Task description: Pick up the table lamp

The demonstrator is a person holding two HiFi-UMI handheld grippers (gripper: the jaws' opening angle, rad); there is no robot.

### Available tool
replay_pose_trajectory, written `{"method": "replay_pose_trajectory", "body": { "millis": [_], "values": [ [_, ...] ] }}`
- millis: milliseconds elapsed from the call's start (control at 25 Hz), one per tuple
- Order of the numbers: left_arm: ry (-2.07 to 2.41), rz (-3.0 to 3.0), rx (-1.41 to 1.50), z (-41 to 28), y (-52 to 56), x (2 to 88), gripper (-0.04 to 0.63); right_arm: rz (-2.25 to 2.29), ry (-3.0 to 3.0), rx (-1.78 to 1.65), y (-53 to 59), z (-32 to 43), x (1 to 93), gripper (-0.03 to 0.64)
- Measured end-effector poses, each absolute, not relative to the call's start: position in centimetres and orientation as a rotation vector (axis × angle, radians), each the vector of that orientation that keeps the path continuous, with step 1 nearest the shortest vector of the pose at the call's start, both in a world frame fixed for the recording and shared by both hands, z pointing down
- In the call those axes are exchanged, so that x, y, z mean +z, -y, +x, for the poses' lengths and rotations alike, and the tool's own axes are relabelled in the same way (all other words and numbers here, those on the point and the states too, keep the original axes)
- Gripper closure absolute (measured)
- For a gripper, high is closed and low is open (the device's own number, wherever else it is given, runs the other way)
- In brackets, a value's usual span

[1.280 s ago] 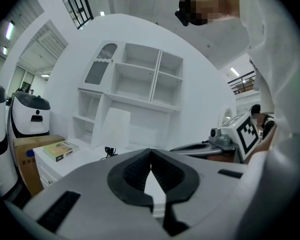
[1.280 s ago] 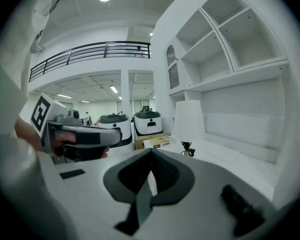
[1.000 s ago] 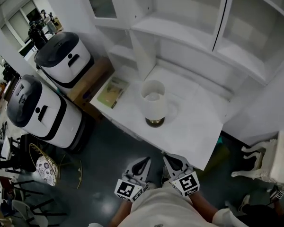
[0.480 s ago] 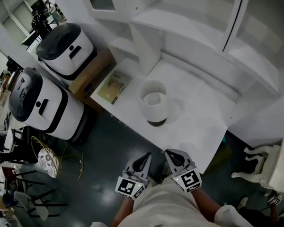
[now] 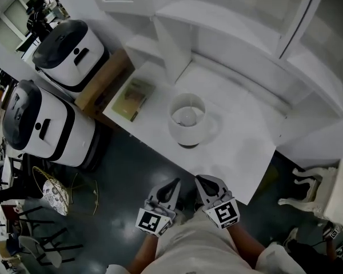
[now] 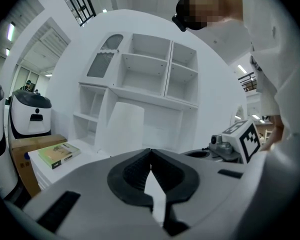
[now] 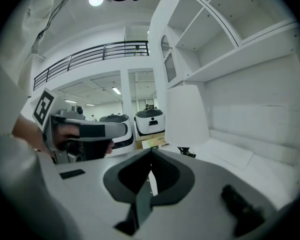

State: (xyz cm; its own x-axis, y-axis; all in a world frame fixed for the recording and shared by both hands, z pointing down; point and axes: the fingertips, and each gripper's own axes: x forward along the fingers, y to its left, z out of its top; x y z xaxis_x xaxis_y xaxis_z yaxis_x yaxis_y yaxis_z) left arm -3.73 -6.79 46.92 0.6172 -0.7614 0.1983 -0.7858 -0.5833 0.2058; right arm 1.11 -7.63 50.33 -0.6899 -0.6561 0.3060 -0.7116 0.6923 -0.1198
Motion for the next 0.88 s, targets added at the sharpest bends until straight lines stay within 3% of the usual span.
{"method": "replay_pose_trajectory", "body": {
  "millis": [680, 800, 880],
  "values": [
    [1.067, 2.629, 0.166, -6.4, 9.3, 50.0, 0.584, 1.253, 2.538, 0.304, 10.9, -1.2, 54.9, 0.599],
    [1.05, 2.624, 0.178, -6.8, 9.7, 50.6, 0.584, 1.269, 2.523, 0.302, 11.8, -1.5, 55.8, 0.53],
    [1.043, 2.625, 0.18, -7.0, 9.9, 50.9, 0.584, 1.283, 2.52, 0.297, 12.3, -1.7, 56.5, 0.518]
  ]
}}
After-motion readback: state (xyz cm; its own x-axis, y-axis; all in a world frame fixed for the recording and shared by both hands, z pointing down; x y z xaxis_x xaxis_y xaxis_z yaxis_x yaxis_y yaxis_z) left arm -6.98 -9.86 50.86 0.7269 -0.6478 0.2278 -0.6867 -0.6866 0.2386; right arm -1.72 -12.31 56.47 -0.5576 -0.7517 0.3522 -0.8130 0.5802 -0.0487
